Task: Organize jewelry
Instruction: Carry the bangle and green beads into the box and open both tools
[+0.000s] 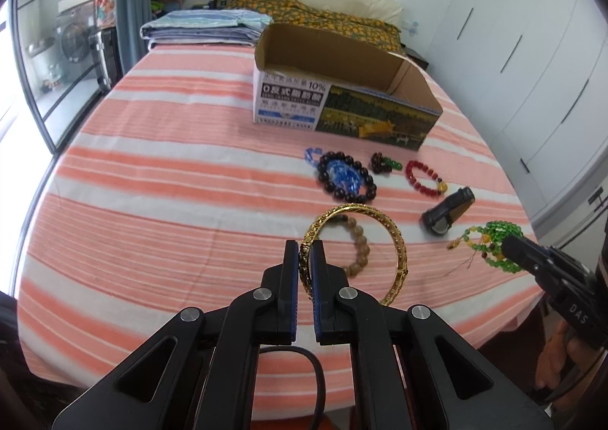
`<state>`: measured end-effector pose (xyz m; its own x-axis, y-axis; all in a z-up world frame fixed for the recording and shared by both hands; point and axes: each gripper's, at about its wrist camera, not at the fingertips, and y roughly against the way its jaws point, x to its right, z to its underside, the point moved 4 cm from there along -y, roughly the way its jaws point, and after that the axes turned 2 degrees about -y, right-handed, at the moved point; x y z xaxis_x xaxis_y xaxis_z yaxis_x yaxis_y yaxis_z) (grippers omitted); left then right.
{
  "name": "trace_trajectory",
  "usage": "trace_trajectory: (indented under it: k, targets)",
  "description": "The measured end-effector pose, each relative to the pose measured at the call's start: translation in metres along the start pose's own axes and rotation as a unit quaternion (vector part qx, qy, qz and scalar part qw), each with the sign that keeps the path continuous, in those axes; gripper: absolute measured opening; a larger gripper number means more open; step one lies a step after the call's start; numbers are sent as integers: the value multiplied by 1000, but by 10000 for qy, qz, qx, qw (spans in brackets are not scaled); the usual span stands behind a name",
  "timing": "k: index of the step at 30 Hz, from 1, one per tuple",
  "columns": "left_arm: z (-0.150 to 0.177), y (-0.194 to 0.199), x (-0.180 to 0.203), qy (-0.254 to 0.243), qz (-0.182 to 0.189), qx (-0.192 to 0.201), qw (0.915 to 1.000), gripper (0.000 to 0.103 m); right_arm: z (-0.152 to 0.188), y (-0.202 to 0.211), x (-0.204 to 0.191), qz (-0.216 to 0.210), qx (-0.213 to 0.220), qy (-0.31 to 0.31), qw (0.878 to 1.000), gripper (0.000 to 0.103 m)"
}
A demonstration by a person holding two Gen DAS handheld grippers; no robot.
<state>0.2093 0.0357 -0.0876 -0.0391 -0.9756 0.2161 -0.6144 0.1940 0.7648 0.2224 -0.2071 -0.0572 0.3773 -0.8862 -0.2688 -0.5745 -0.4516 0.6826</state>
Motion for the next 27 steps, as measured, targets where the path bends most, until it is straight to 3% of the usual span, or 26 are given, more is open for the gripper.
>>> trace_trajectory:
  k: [7,15,20,27]
  targets:
    - [-30,5,0,-103,55,111,9999,4,-29,4,-6,-117,112,142,9998,13]
    - [-105,5,-7,-76,117,428,9990,4,-109,-1,-3,-140,393,429,9982,13]
    - [-159,-19,-12,-30,-19,455,9990,4,-167,-32,14,14,486,449,9978,13]
    - [-213,-93,-4,-152,-185,91,9997,4,-225,-107,50,275,120,336,9990,13]
